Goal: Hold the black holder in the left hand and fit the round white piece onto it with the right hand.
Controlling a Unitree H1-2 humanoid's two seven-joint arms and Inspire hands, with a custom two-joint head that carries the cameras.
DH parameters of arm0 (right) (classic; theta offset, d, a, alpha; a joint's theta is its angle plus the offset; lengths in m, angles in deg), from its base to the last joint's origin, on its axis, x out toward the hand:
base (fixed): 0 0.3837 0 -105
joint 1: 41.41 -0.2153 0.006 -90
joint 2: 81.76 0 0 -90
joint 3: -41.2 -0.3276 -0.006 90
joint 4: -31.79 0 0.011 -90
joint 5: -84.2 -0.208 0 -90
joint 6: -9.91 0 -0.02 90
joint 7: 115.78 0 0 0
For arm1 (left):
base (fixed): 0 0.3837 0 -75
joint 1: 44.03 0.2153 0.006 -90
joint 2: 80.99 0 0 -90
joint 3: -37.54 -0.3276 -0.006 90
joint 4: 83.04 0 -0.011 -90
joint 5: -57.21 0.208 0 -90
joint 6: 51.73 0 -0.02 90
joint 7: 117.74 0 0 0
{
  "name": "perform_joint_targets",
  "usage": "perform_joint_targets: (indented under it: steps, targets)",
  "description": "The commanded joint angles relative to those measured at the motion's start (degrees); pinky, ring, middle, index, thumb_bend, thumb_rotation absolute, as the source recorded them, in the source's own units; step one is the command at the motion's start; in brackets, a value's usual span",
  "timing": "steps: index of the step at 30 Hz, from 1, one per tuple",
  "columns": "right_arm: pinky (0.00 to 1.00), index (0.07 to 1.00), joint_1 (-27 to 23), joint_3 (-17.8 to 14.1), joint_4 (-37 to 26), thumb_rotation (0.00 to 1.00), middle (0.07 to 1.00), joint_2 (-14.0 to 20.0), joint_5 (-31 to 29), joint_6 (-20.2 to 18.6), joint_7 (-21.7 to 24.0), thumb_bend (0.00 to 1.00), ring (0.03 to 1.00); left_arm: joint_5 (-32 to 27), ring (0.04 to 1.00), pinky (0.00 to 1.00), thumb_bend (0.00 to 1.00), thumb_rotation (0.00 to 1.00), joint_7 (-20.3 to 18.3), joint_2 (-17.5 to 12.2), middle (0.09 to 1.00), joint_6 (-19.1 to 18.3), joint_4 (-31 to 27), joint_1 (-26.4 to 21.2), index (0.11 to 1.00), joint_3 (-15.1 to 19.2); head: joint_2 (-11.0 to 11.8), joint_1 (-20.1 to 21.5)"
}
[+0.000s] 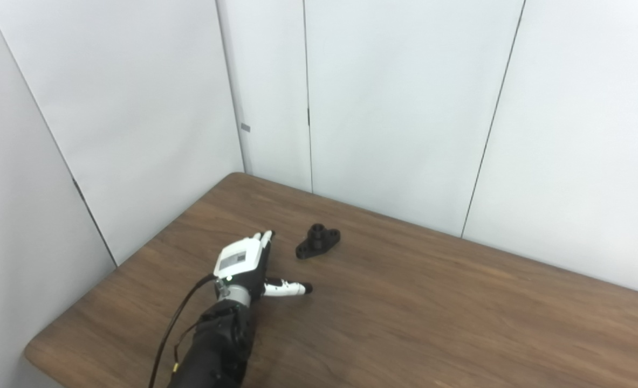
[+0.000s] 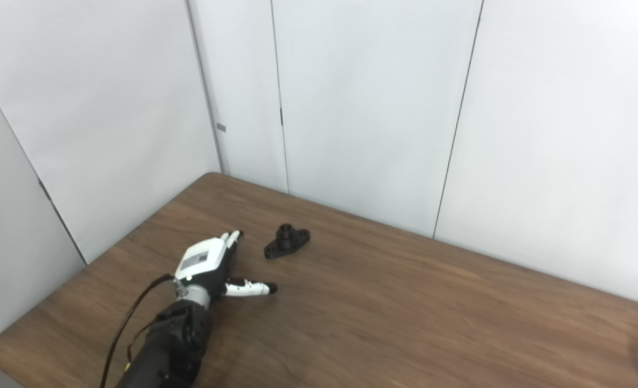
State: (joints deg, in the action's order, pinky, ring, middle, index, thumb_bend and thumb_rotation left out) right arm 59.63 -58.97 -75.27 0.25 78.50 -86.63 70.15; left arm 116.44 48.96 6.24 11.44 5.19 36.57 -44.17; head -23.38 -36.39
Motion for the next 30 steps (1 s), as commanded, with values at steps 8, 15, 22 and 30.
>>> perform_joint_targets:
  steps: [8,15,22,30]
  targets:
    - [0.73,0.891,2.8,-0.5,-2.1,0.7,0.911,1.4,-0.1,1.2,0.1,0.46,0.877,-1.9,1.0,1.0,1.0,0.57,8.3,-0.8,1.0,0.0,6.0,-4.0,0.967,-1.9,-0.4,0.7]
    - [0.75,0.884,3.6,-0.7,-2.6,0.7,0.912,1.3,-0.5,1.3,0.3,0.49,0.877,-6.6,1.0,1.0,0.98,0.53,13.3,-0.9,1.0,0.3,10.5,-5.1,0.96,-3.6,-0.6,2.0]
    - [0.76,0.879,4.9,-1.4,-3.3,0.69,0.908,1.2,-0.8,1.5,0.3,0.48,0.883,-9.4,1.0,1.0,0.97,0.57,17.9,-1.0,1.0,0.9,13.9,-5.8,0.938,-6.2,-0.4,1.7]
    - [0.81,0.899,6.0,-2.1,-3.9,0.69,0.93,0.9,-2.1,1.1,0.8,0.42,0.914,-11.6,0.999,1.0,0.96,0.57,20.1,-0.8,1.0,0.6,17.4,-8.0,0.929,-9.1,-0.7,1.3]
